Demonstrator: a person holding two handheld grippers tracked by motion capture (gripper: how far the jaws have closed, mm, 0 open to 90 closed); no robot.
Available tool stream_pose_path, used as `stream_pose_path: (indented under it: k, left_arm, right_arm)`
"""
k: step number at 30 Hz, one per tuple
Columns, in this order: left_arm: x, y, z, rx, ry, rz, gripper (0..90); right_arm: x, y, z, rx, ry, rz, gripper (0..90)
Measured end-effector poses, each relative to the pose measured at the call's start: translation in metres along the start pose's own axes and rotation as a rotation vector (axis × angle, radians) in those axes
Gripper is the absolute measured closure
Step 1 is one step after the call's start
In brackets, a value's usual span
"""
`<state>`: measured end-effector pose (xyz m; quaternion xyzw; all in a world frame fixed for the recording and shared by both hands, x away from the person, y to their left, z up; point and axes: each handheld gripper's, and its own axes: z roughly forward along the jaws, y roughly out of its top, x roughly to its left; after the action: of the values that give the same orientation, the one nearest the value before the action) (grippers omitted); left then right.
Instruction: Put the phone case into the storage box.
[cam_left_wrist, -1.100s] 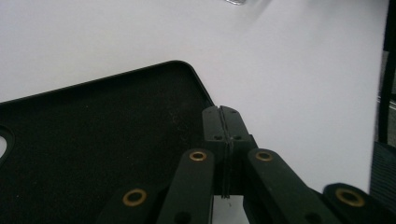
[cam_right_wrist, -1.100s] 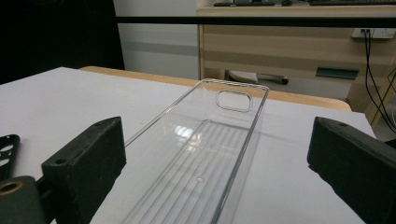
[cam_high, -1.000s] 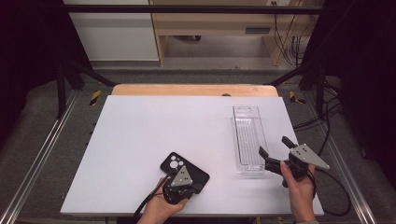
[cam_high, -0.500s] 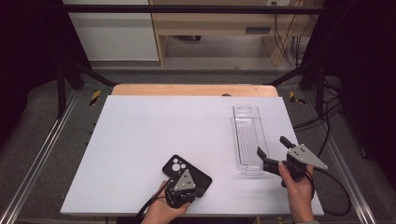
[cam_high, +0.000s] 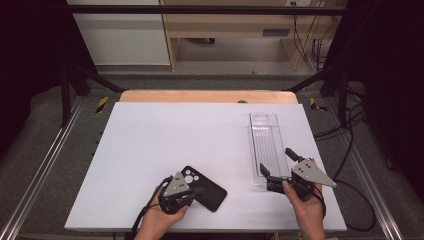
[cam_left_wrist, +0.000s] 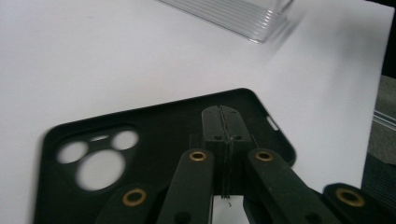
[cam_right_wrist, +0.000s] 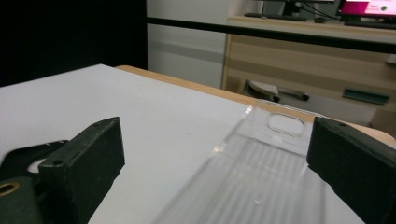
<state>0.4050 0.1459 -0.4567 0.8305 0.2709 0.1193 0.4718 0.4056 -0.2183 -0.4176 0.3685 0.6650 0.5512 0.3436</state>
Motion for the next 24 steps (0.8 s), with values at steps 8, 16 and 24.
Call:
stream_pose_path:
  k: [8,16,24]
  left_arm:
    - [0.028,-0.004,-0.045,-0.064,0.136,-0.027,90.0]
    - [0.043,-0.017,-0.069,-0.085,0.207,-0.062,89.4]
    - [0.049,-0.028,-0.082,-0.112,0.295,-0.07,58.7]
  right_arm:
    - [0.051,0.009,0.013,0.063,0.112,-0.022,4.4]
    - [0.091,0.005,0.025,0.142,0.231,-0.068,4.1]
    - [0.119,-0.006,0.037,0.248,0.299,-0.108,4.1]
